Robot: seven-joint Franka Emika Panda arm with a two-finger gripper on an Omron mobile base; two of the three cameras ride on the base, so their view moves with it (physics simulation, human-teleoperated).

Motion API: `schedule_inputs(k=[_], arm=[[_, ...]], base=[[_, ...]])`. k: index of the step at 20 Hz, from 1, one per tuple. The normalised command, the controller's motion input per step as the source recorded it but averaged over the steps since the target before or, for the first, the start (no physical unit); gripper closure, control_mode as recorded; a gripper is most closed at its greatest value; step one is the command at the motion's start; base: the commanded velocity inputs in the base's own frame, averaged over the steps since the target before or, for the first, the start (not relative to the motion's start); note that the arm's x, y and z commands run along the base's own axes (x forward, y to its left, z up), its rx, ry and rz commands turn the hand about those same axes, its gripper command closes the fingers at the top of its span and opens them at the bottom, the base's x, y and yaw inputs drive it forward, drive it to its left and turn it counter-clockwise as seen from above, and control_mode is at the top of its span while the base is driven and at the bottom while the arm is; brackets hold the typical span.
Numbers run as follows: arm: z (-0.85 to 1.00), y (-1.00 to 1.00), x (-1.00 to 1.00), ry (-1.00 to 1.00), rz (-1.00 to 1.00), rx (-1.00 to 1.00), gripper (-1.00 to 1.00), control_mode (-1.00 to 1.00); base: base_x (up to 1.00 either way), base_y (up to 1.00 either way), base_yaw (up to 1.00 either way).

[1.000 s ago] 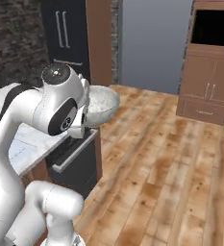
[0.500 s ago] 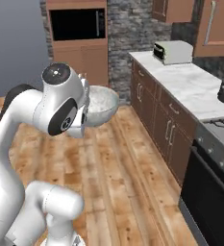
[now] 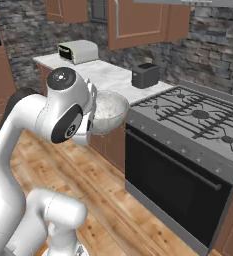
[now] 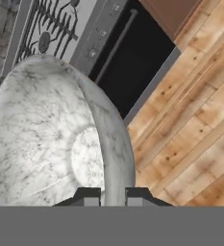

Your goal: Pick the mug and place it in the sink. Pick the bowl and place it in the open cabinet and then close the cabinet.

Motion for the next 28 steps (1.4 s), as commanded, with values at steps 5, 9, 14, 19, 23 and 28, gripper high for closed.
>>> schedule_inputs(k=[5, 9, 14, 19, 23, 28], arm=[[0.00, 0.00, 0.00, 0.00, 0.00, 0.00, 1.00, 1.00], [0.00, 0.00, 0.00, 0.00, 0.00, 0.00, 1.00, 1.00], [0.00, 0.00, 0.00, 0.00, 0.00, 0.00, 1.00, 1.00], [0.00, 0.00, 0.00, 0.00, 0.00, 0.00, 1.00, 1.00], [0.00, 0.00, 0.00, 0.00, 0.00, 0.00, 1.00, 1.00], [0.00, 0.00, 0.00, 0.00, 0.00, 0.00, 1.00, 1.00]], base=[[0.03, 0.98, -0.32], [0.19, 0.98, -0.30], [0.10, 0.16, -0.86], [0.05, 0.00, -0.81], [0.18, 0.63, -0.46], [0.20, 1.00, -0.43]])
